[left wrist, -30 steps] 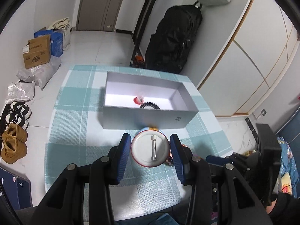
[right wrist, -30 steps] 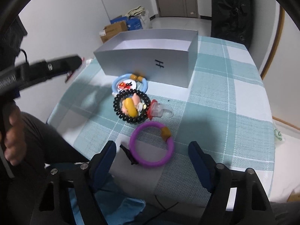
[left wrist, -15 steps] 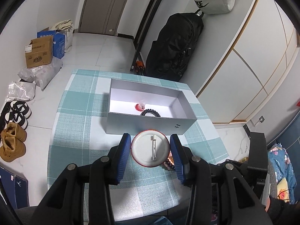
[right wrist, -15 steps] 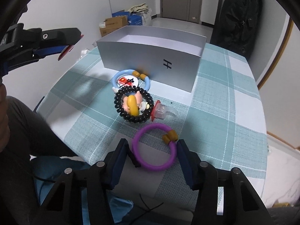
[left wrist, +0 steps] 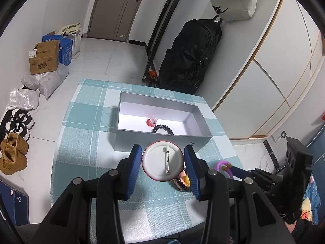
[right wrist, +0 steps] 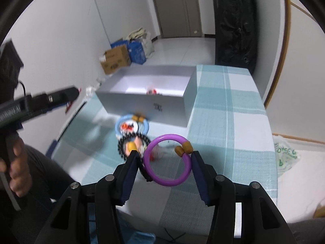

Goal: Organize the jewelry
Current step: 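Carry the badge and purple ring into the white box and open both grippers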

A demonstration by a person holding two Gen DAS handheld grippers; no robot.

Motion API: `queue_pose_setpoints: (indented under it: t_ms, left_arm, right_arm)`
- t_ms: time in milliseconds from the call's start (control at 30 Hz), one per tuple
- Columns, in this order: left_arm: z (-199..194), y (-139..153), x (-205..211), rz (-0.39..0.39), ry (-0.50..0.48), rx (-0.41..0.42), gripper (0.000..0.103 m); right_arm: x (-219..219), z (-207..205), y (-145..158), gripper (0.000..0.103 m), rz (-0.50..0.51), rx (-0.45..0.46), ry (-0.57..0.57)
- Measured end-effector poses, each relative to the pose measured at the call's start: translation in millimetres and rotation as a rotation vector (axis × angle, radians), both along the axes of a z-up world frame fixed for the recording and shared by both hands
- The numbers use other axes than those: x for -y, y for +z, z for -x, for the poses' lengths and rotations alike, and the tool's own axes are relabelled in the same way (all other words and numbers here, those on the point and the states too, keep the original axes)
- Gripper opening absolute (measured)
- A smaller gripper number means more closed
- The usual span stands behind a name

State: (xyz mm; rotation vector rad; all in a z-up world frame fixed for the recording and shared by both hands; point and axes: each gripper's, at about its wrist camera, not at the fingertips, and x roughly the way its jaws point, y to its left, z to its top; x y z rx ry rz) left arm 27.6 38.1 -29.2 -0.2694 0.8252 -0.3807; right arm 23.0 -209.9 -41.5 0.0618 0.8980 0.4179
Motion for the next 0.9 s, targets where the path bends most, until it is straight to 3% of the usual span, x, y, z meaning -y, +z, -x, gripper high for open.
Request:
queue_pose_setpoints:
  t_ms: [500,900]
  left_arm:
    - [-28.2,13.1,11.1,-0.019,0.014,0.054,0.037]
    - [-72.7,1.9,13.5,-0.005,0.009,-0.020,0.037]
  right_arm:
    - [-4.2,-41.3,43.5,0.051,-0.108,0.075,0.057]
    - [-23.3,-100.0,42.3,0.051,-0.137,0.068,0.143]
